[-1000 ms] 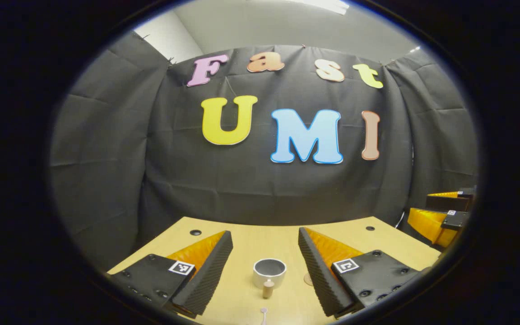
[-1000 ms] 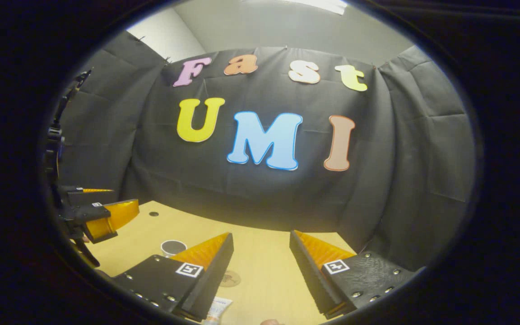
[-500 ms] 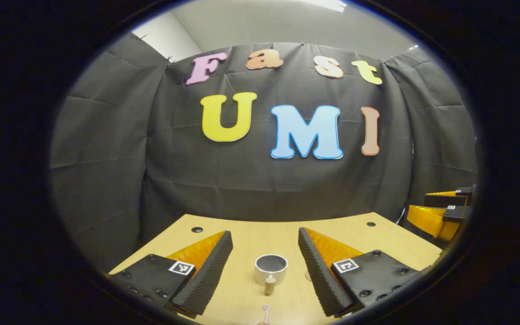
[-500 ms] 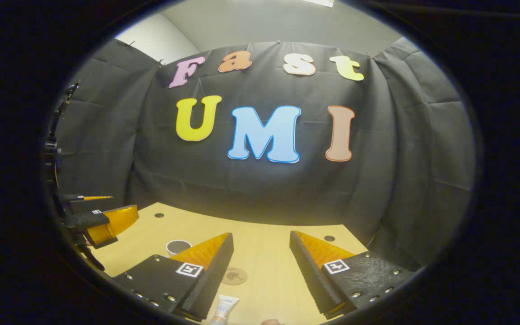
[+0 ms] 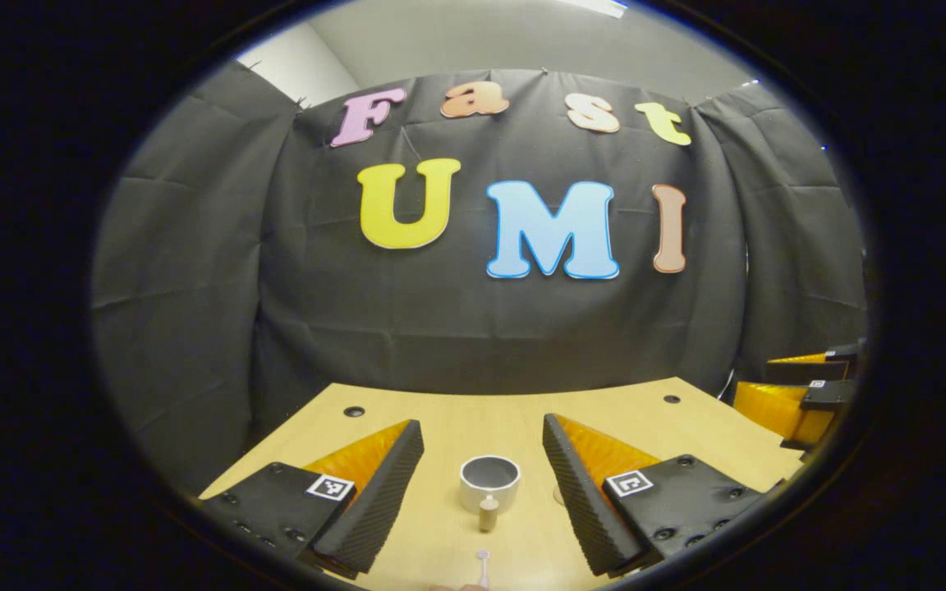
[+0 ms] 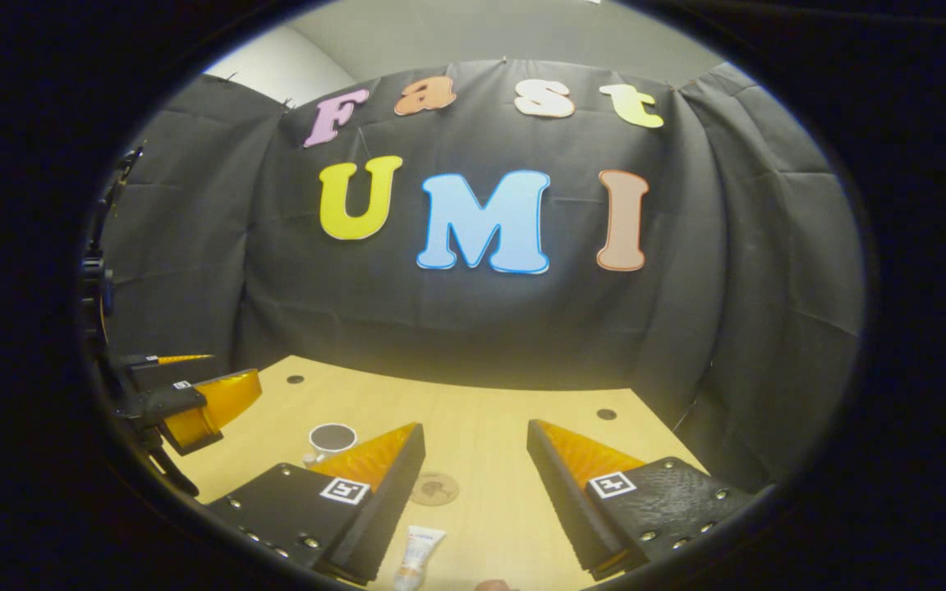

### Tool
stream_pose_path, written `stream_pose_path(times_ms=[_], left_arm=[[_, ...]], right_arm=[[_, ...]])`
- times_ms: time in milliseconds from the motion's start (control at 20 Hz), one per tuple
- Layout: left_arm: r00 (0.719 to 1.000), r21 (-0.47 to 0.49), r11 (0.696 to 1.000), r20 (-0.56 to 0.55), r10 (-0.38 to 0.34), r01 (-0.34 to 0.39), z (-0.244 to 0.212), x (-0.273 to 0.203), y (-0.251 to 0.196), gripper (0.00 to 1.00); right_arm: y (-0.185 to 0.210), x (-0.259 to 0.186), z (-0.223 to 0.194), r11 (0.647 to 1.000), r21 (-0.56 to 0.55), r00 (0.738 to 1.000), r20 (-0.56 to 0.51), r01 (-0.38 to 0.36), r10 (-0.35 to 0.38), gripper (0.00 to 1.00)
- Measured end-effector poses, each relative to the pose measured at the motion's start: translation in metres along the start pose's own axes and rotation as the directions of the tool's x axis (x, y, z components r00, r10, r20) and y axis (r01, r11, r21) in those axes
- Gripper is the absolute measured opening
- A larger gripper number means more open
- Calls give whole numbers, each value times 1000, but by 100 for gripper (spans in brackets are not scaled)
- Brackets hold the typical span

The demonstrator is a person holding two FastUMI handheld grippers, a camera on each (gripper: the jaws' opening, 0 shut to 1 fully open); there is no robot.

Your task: Put the toothbrush and toothpaste on the desktop into the cup, then pick up the cup and place it on the coaster on the desktop.

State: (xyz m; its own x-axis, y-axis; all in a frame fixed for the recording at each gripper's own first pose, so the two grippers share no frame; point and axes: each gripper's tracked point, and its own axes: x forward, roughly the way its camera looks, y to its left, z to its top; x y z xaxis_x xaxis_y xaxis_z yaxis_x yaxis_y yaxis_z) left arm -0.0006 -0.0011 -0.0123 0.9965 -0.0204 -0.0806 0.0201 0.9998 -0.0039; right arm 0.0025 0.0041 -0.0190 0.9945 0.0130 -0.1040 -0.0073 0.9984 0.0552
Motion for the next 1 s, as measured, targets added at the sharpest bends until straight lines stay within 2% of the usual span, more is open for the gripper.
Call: stream_pose_path(times_ms=[50, 100, 150, 200, 250, 300, 400, 450, 500, 550, 800, 1000], left_arm=[[1000, -9, 1000, -28, -4, 4, -5, 1, 0, 95], [998, -15, 1000, -57, -6, 5, -13, 2, 2, 100], [997, -21, 1000, -78, -7, 5, -24, 4, 4, 96], [995, -25, 1000, -95, -9, 7, -31, 4, 4, 100], [994, -30, 1000, -113, -10, 6, -35, 1, 3, 100], [992, -35, 999, -129, -11, 6, -39, 1, 3, 95], [987, -36, 999, -161, -17, 11, -46, 3, 3, 100], [984, -37, 999, -178, -23, 17, -52, 4, 1, 90], [980, -41, 999, -197, -29, 21, -57, 4, 0, 100], [975, -47, 999, -218, -37, 27, -64, 4, -1, 100], [938, -78, 996, -341, -65, 41, -101, 3, -8, 100], [896, -92, 995, -439, -68, 30, -132, -1, -11, 100]], right_arm=[[2, 2, -4, 1000, 2, 1000, -18, -5, 5, 82], [6, 3, -8, 1000, 8, 999, -38, -12, 13, 82], [9, 3, -13, 1000, 17, 998, -58, -20, 20, 82], [12, 4, -19, 999, 25, 996, -81, -26, 28, 82], [14, 5, -26, 999, 32, 994, -105, -31, 35, 82], [16, 6, -30, 999, 39, 991, -126, -36, 41, 82], [22, 7, -40, 997, 60, 985, -162, -54, 64, 82], [24, 7, -46, 996, 72, 980, -183, -60, 73, 82], [26, 8, -50, 994, 85, 975, -206, -66, 82, 82], [27, 8, -55, 993, 97, 970, -224, -70, 90, 82], [32, 10, -75, 985, 157, 945, -304, -75, 120, 82], [34, 11, -92, 986, 149, 925, -357, -79, 129, 82]])
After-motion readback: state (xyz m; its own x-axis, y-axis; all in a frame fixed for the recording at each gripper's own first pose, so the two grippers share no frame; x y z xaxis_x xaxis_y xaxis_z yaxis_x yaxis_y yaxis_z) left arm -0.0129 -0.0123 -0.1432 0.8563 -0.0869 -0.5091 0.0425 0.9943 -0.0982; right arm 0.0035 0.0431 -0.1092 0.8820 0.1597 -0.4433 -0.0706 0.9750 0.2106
